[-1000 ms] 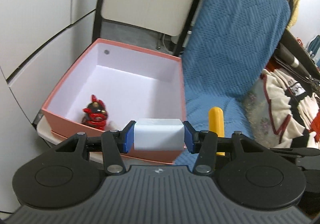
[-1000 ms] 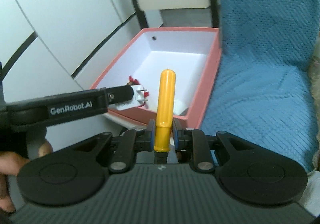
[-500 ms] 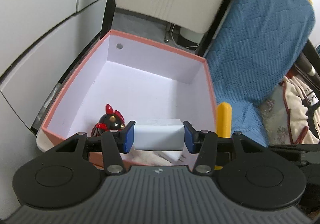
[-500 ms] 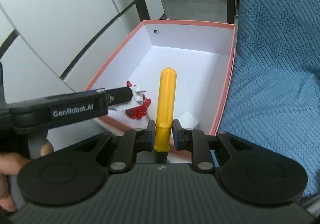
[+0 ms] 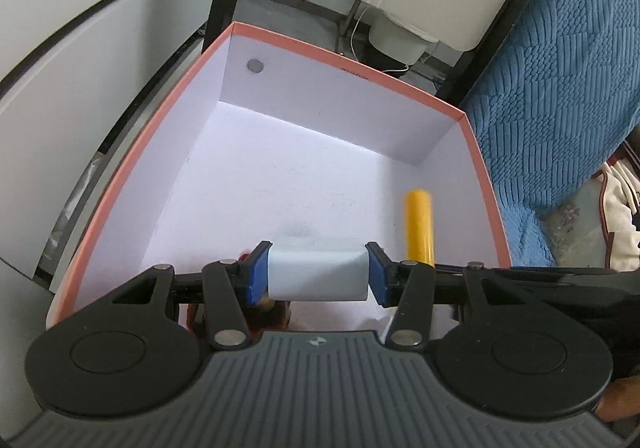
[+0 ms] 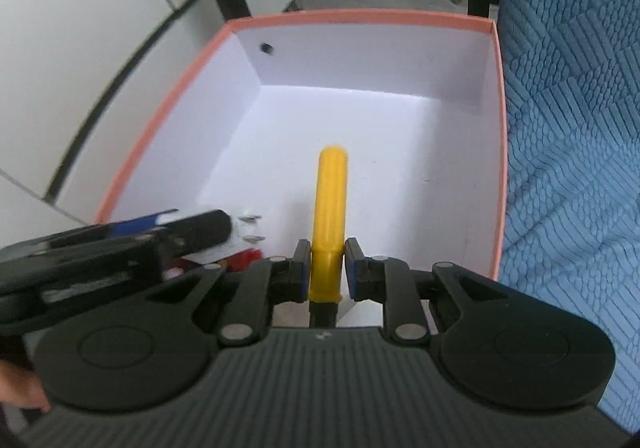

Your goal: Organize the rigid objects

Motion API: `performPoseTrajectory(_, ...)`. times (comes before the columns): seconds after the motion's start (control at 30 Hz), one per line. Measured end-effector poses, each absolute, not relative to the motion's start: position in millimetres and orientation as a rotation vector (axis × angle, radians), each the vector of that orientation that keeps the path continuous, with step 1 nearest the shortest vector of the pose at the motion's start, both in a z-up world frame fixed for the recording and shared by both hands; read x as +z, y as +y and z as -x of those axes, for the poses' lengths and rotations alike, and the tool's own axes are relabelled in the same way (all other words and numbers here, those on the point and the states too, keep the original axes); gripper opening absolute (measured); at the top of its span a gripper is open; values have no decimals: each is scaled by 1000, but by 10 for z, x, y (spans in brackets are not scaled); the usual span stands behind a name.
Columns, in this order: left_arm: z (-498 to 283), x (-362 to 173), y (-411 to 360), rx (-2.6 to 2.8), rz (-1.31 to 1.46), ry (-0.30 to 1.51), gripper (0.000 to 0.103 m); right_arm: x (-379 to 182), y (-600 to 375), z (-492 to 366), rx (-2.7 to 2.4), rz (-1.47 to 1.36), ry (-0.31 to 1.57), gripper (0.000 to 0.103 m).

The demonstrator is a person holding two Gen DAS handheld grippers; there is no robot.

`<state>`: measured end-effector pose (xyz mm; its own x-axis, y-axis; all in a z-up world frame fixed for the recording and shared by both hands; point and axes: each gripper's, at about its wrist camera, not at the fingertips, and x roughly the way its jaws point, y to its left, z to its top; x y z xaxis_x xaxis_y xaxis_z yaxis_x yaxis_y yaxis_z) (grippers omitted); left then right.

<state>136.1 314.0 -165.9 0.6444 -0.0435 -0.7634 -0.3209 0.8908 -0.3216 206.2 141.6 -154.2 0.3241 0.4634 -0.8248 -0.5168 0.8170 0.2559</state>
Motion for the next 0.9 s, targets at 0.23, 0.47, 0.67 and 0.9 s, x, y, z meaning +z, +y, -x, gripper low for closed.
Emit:
performPoseTrajectory(0.23, -1426, -1645, 3106, 168, 457, 857, 57, -1546, 1375, -2142, 630, 35, 1064, 26)
performPoseTrajectory(0.47, -1272, -1441, 3009, 192, 440, 828, 57, -1341, 1177, -2006, 643, 19, 1014, 31)
performPoseTrajectory(0.67, -1022, -1157, 2849, 213, 425, 789, 57, -1039, 942, -1777, 671, 3, 942, 31)
performPoseTrajectory(0.9, -675, -818, 2568, 234, 401, 747, 58, -705, 595, -1442, 706, -17, 858, 31)
